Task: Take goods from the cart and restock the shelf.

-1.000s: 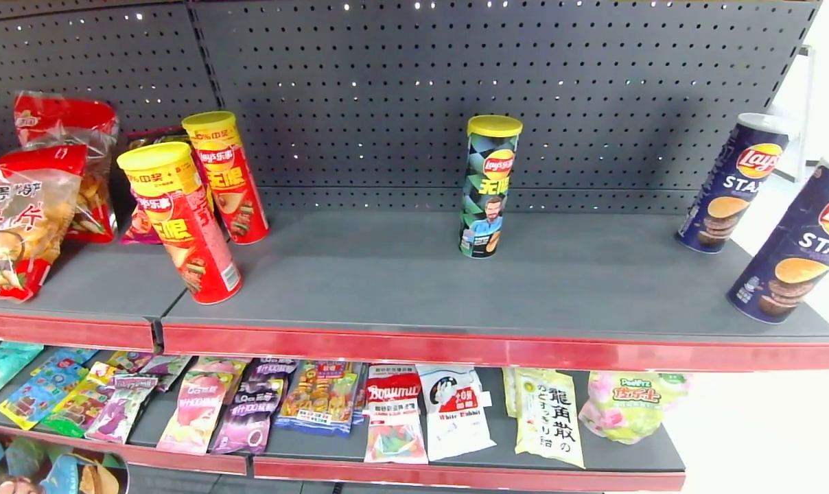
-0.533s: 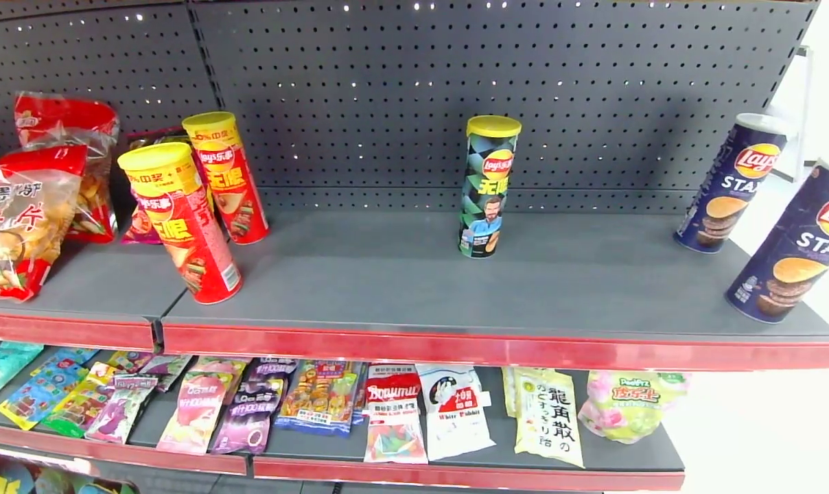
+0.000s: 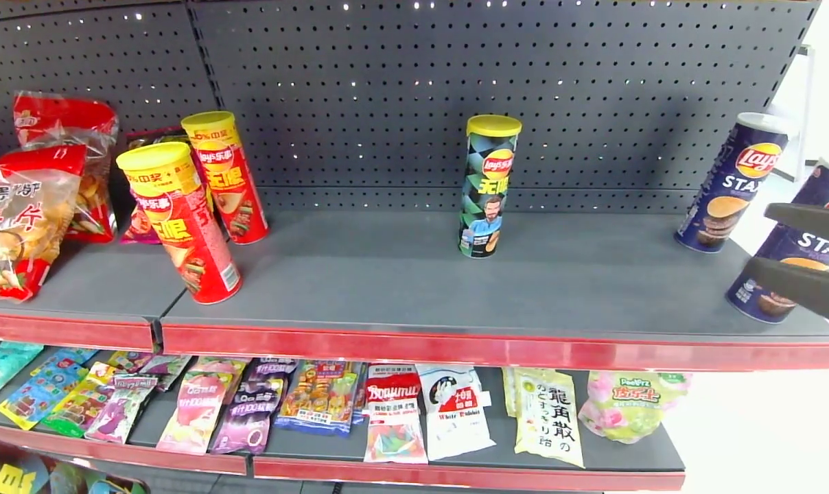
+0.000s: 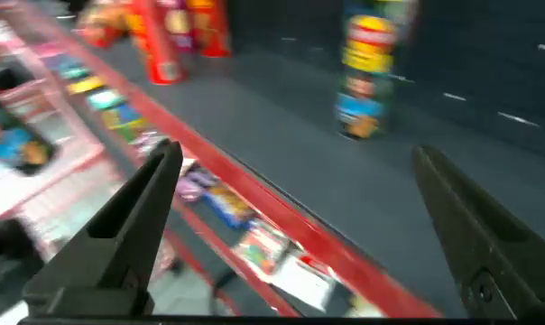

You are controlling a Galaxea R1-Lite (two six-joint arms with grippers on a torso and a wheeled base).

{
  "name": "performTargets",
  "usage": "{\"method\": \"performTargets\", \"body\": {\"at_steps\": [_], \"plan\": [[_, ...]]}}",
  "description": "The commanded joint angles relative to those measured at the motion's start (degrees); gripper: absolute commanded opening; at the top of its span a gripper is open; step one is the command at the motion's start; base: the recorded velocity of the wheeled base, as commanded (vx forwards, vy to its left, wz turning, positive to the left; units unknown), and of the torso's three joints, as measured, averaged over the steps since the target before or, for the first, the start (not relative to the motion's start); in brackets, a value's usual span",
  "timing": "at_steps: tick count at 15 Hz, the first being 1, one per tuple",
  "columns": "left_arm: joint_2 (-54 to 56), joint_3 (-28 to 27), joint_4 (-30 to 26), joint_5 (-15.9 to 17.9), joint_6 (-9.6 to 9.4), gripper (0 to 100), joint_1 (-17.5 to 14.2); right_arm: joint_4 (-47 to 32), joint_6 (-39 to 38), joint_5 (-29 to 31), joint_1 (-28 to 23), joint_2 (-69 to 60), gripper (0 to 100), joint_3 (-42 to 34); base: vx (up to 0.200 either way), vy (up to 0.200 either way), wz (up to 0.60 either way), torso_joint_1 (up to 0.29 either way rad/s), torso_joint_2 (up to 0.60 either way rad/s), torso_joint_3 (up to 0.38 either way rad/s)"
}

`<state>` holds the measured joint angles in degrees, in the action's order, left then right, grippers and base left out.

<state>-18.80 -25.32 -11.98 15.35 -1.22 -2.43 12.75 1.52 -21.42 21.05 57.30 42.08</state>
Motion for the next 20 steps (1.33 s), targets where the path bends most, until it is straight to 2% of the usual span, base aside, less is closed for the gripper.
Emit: {"method": "performTargets", "body": {"at_steps": [1,6,8,11,13,20], "plan": [[-0.8,-0.1,0.0,-0.1,-0.01,0,0.0,8.2,-1.1,-7.5,3.3,18.1,100,3.8,0.0,0.0,0.0,0.0,0.0,0.0],[-0.7,0.0,0.0,-0.4,-0.1,0,0.0,16.3,-0.6,-8.3,2.9,33.5,100,10.4,0.0,0.0,0.0,0.0,0.0,0.0],[-0.8,-0.2,0.0,-0.5,-0.19,0,0.0,18.2,-0.5,-8.5,0.9,38.9,100,13.6,0.0,0.0,0.0,0.0,0.0,0.0],[-0.7,-0.7,0.1,-0.7,-0.28,0,-0.1,18.4,2.6,-10.0,-3.5,44.1,100,18.6,0.0,0.0,0.0,0.0,0.0,0.0],[-0.5,-0.7,0.1,-1.0,-1.51,0,-0.1,18.4,7.4,-12.7,-7.3,47.9,100,22.8,0.0,0.0,0.0,0.0,0.0,0.0],[-0.6,-0.8,0.1,-1.0,-1.68,0,0.0,17.9,7.3,-13.6,-6.8,52.9,100,30.8,0.0,0.0,0.0,0.0,0.0,0.0]]}}
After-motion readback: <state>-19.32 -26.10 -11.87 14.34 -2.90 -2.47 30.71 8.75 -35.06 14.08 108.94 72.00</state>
